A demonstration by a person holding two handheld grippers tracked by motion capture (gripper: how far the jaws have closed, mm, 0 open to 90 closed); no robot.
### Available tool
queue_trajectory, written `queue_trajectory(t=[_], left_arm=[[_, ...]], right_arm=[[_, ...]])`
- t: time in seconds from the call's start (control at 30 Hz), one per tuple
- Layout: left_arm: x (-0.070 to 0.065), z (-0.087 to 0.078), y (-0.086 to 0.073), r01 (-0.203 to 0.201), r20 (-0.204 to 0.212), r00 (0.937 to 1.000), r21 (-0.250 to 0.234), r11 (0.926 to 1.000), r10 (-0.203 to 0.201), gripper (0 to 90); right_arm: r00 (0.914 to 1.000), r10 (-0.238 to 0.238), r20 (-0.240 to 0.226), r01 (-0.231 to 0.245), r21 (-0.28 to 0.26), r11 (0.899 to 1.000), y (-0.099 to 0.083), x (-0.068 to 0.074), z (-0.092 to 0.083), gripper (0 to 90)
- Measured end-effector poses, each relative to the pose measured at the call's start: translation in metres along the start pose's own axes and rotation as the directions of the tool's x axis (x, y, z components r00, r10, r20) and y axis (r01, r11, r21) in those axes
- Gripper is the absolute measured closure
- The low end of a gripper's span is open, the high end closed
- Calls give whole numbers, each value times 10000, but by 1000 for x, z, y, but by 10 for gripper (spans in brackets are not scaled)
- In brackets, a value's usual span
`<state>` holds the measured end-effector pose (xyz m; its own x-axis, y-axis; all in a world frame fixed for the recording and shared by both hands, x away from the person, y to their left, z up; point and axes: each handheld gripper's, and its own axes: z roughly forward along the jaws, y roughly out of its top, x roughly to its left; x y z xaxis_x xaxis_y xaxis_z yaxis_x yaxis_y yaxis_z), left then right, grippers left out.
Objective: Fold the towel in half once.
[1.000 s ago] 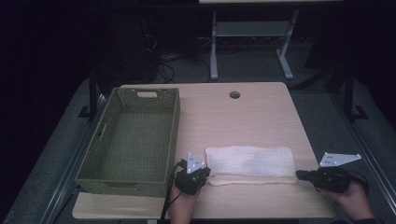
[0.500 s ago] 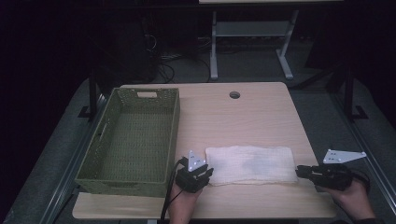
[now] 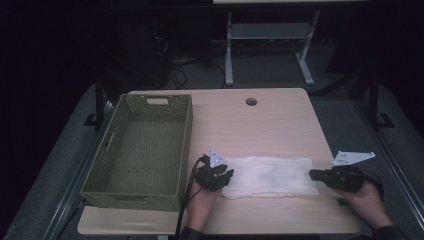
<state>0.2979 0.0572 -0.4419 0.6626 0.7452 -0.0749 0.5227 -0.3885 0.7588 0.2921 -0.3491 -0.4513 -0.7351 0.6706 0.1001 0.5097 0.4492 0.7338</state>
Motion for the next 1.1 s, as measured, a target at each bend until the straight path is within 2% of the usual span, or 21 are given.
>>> queue_trajectory(t=[0.13,0.3,0.33,0.43,0.57,0.67,0.8,0.93,1.1], left_arm=[[9,9,10,-119,-163,9998,105,9999,120,677],[22,18,19,1,-301,9995,190,9998,5,655],[24,20,21,-8,-382,9993,258,9997,18,648],[30,25,23,54,-471,9989,364,9993,-37,639],[37,28,22,148,-626,9980,491,9987,-118,631],[40,31,20,136,-688,9976,692,9975,-88,629],[43,35,18,211,-696,9975,889,9958,-149,622],[44,41,15,427,-692,9969,930,9948,-363,614],[49,47,12,379,-680,9972,1043,9938,-309,618]], right_arm=[[9996,-11,273,12,-42,10000,13,-12,9,805],[9975,211,679,-206,-82,9998,27,-29,20,770],[9967,392,706,-386,-99,9992,29,-34,23,763],[9940,657,879,-670,124,9977,29,-47,30,752],[9926,905,810,-934,333,9951,23,-57,38,732],[9937,789,793,-835,574,9949,19,-59,42,734],[9930,944,705,-980,494,9940,18,-58,42,760],[9944,818,664,-851,497,9951,17,-57,42,798],[9945,875,575,-902,456,9949,17,-56,43,831]])
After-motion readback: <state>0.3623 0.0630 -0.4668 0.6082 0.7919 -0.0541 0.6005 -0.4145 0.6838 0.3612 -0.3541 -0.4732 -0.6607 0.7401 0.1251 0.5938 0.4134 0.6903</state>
